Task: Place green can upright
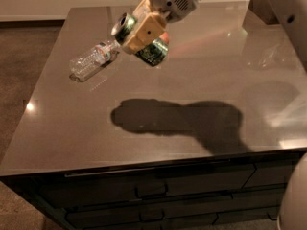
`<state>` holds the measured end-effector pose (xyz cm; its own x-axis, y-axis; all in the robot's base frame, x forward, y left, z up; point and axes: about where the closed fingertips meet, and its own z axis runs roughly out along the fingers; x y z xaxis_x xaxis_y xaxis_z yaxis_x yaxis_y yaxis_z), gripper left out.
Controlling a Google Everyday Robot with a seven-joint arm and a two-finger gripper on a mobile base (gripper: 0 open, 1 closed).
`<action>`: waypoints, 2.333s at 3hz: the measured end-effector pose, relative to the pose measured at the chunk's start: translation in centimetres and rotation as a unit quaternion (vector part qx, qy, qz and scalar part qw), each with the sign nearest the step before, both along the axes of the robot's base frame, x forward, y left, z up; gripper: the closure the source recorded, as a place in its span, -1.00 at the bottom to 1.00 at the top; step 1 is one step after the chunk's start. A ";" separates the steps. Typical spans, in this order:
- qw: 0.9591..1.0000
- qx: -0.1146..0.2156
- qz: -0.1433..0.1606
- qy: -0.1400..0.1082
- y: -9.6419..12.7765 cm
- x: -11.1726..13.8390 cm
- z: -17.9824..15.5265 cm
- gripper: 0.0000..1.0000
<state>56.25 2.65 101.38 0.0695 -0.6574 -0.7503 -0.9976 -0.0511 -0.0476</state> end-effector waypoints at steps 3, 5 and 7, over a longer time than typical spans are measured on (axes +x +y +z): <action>0.980 0.160 -0.089 0.079 -1.7 0.4 -1.4 1.00; 0.964 0.242 -0.104 0.042 -0.6 -0.7 -4.4 1.00; 0.955 0.278 -0.107 -0.001 1.1 -1.2 -6.0 1.00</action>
Offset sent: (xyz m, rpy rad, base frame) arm 0.0065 -0.0287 -0.0076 0.3346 0.2233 -0.2245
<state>55.07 3.79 95.35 -0.0202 -0.1579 -0.9873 -0.9821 0.1881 -0.0100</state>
